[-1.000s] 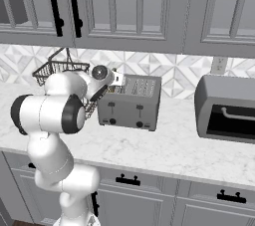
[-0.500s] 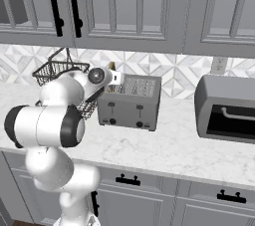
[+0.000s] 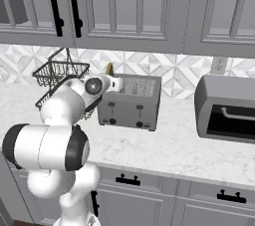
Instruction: Start the toaster. Once the lever pops up, take the bread to the plate on the dining counter.
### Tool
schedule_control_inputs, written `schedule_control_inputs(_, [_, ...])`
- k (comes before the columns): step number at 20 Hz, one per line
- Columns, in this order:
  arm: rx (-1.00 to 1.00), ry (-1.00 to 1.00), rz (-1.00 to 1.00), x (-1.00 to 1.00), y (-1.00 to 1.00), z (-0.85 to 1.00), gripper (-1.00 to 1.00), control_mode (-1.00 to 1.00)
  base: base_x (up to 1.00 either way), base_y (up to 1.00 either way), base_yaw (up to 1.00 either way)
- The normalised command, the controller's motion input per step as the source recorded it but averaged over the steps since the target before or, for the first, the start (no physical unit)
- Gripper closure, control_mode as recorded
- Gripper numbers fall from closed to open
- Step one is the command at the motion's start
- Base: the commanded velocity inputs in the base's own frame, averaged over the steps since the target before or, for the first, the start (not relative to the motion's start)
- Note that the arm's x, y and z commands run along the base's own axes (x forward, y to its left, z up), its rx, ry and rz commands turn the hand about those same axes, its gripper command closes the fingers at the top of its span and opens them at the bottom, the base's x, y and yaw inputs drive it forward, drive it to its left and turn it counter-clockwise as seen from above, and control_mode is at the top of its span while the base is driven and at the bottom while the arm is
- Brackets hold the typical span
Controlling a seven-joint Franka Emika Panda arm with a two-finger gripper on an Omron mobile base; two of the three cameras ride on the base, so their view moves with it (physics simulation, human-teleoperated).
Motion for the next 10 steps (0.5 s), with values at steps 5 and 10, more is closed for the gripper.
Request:
schedule_control_inputs(5, [0.09, 0.16, 0.0, -0.72, 0.0, 0.47, 1.0, -1.0, 0.0, 0.0, 0.0])
schedule_control_inputs(10, [0.07, 0.16, 0.0, -0.47, 0.0, 0.79, 1.0, -1.0, 0.0, 0.0, 0.0])
